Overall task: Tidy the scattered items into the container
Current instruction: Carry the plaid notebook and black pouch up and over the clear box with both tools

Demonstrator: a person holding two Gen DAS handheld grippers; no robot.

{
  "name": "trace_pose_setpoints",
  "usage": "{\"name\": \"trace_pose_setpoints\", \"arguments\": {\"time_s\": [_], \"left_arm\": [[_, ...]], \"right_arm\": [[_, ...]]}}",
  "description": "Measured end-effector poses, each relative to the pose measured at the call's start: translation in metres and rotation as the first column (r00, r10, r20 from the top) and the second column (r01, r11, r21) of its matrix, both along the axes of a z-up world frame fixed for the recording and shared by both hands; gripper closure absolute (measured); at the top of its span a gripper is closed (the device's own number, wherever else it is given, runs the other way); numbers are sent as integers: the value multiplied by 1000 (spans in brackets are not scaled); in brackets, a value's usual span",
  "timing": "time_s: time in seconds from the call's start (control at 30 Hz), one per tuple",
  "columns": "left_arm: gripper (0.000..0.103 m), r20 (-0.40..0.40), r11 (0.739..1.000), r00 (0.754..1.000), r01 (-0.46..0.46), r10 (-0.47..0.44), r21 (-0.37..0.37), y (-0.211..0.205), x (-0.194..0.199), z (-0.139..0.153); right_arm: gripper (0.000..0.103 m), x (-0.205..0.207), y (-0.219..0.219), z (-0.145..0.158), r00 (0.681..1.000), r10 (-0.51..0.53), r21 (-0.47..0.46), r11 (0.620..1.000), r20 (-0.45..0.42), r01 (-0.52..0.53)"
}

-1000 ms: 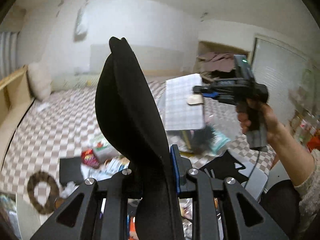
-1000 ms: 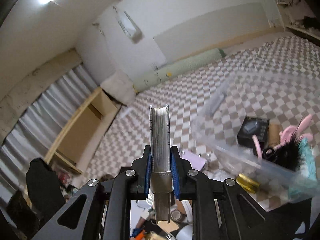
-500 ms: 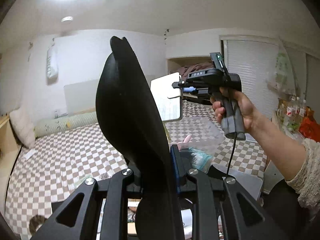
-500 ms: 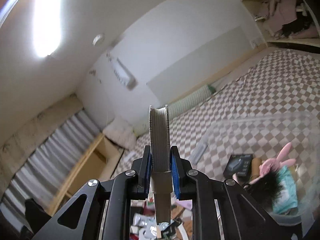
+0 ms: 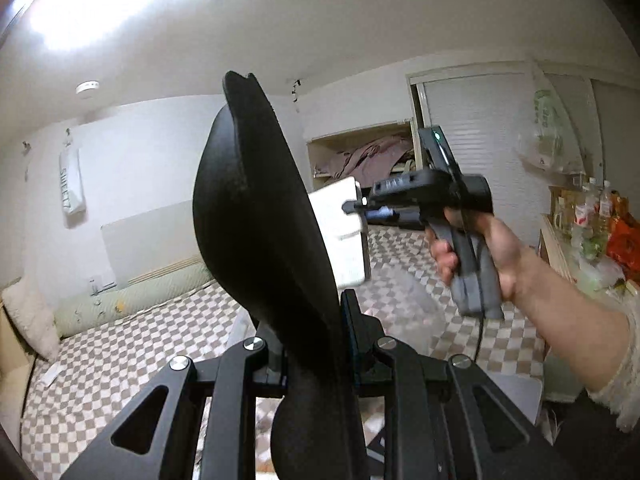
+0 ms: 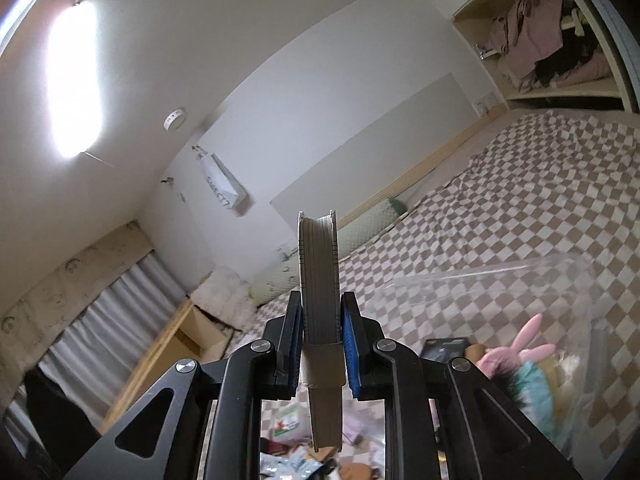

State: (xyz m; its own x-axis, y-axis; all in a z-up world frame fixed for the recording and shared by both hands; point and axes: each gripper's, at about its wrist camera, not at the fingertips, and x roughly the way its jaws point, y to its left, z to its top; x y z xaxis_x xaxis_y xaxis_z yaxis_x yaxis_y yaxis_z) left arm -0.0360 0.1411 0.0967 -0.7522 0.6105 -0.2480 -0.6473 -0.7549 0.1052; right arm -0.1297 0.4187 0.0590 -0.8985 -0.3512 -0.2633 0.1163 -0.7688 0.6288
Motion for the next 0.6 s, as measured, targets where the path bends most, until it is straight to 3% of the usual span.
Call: {"name": "trace_pose_setpoints", "arguments": {"time_s": [0.3,0.6], "left_arm": [[82,33,998,999,-7,5,64,50,-53,15],[82,115,994,992,-65,55,89,87,-98,9]], "right_arm": [[84,-7,24,-13,999,-31,18,999,22,31],[84,-10,44,-16,998,-67,54,996,20,66]]}}
